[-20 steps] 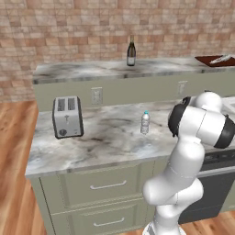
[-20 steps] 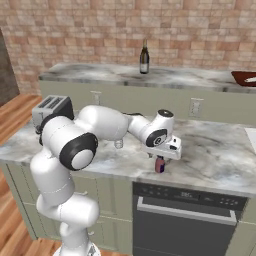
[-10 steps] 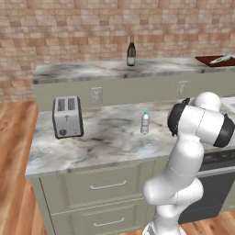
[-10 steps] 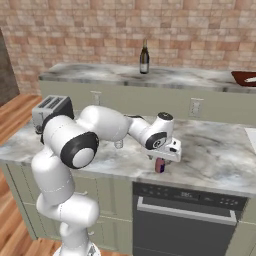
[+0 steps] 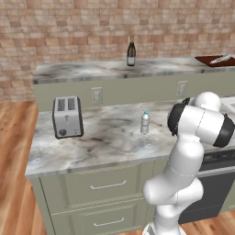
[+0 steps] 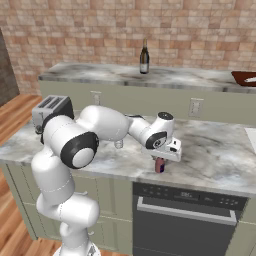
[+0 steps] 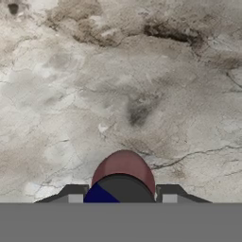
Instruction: Place the drinks on the dining counter in a tight cluster.
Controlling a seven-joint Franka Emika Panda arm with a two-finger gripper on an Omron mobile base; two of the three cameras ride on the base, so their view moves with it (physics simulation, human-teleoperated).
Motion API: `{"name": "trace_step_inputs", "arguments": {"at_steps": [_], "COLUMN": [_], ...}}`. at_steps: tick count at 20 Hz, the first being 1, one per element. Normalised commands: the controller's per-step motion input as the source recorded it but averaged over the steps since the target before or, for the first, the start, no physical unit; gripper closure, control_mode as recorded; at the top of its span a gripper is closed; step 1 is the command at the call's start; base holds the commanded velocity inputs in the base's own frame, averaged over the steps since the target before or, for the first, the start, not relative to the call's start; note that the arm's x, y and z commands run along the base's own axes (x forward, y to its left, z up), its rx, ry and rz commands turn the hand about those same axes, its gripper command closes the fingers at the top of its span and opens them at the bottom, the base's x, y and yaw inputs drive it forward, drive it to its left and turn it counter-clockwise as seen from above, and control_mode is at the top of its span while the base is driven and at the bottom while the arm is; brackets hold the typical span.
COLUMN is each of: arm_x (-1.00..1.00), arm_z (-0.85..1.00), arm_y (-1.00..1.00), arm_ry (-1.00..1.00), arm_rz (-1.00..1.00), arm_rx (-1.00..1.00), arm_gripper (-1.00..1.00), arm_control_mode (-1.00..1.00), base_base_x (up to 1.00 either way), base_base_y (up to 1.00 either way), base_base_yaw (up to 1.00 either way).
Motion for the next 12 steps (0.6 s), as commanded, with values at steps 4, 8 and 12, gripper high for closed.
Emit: {"name": "trace_step_inputs", "arguments": {"at_steps": [4, 8, 12], "arm_x": [-0.01, -0.24, -0.57], "arm_z": [0.0, 0.14, 0.45], "arm_y": [0.0, 0.0, 0.09], "arm_ry": [-0.04, -0.04, -0.05], "arm_rz": [0.0, 0.0, -0.01], "arm_rx": [0.0, 0.0, 0.0], "arm_gripper": [1.0, 1.0, 1.0], "arm_control_mode": [-1.0, -1.0, -1.0], "base_base_x": [0.0, 0.0, 0.0], "base_base_y": [0.0, 0.0, 0.0], "base_base_yaw": [0.0, 0.0, 0.0]}}
